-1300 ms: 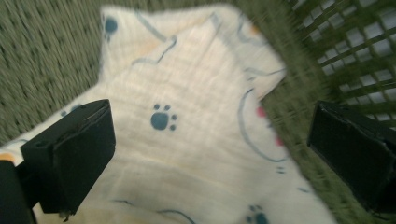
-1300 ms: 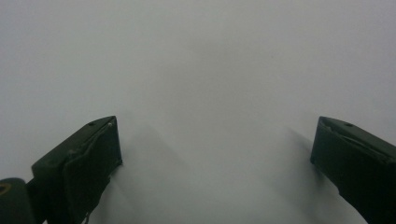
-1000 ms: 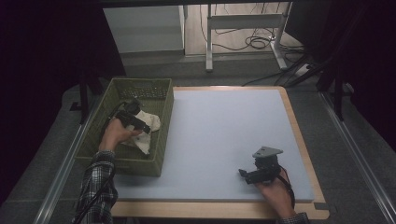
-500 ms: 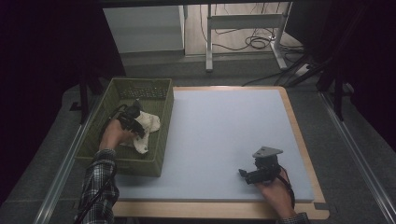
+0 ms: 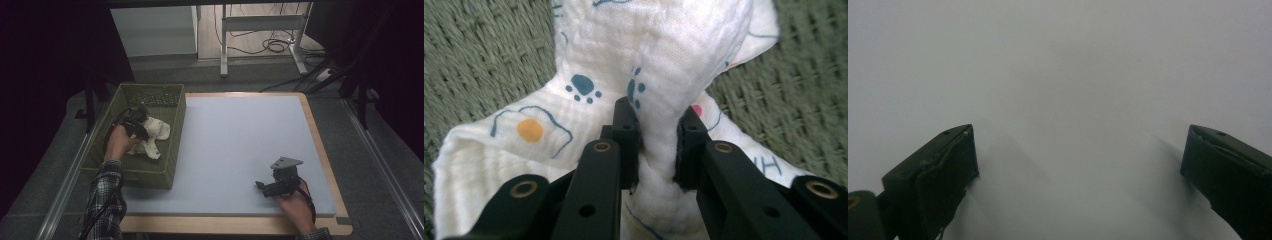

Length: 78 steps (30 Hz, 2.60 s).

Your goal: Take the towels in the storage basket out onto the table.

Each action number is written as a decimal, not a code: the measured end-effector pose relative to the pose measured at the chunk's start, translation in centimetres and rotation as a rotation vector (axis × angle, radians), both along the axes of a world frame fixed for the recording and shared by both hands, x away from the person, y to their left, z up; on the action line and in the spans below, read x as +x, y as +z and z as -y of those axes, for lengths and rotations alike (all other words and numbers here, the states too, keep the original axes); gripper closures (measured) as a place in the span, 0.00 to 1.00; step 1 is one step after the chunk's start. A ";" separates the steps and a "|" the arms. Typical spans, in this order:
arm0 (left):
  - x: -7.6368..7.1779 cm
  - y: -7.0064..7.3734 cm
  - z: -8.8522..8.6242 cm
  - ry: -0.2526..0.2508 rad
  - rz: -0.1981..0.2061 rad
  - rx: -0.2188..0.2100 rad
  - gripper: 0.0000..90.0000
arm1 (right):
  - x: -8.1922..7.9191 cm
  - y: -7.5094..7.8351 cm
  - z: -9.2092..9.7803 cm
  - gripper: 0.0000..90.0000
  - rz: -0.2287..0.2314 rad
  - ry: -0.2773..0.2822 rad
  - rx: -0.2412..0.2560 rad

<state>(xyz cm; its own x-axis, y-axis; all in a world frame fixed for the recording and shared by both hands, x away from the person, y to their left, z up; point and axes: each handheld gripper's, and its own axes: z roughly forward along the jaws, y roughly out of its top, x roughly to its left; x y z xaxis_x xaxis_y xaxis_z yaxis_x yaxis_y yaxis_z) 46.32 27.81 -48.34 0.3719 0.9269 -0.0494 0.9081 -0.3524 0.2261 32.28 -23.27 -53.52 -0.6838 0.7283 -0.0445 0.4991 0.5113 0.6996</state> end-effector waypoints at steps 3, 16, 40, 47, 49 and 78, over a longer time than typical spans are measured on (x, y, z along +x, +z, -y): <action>-0.5 1.1 -0.4 0.005 0.029 -0.023 0.85 | 0.0 0.0 0.0 0.02 0.000 0.000 0.000; -2.8 6.0 -1.9 0.003 0.118 -0.101 0.84 | 0.0 0.0 0.0 0.02 0.000 0.000 -0.001; -5.5 12.3 0.5 -0.129 0.187 -0.102 0.83 | 0.0 0.0 0.0 0.02 0.000 0.000 -0.001; -6.2 13.7 1.5 -0.166 0.210 -0.108 0.83 | 0.0 0.0 0.0 0.02 0.001 0.000 -0.002; -6.4 14.1 1.9 -0.177 0.214 -0.111 0.82 | 0.0 0.0 0.0 0.02 0.001 0.000 -0.002; -6.8 17.7 7.9 -0.309 0.242 -0.124 0.82 | 0.0 0.0 0.0 0.02 -0.001 0.000 -0.001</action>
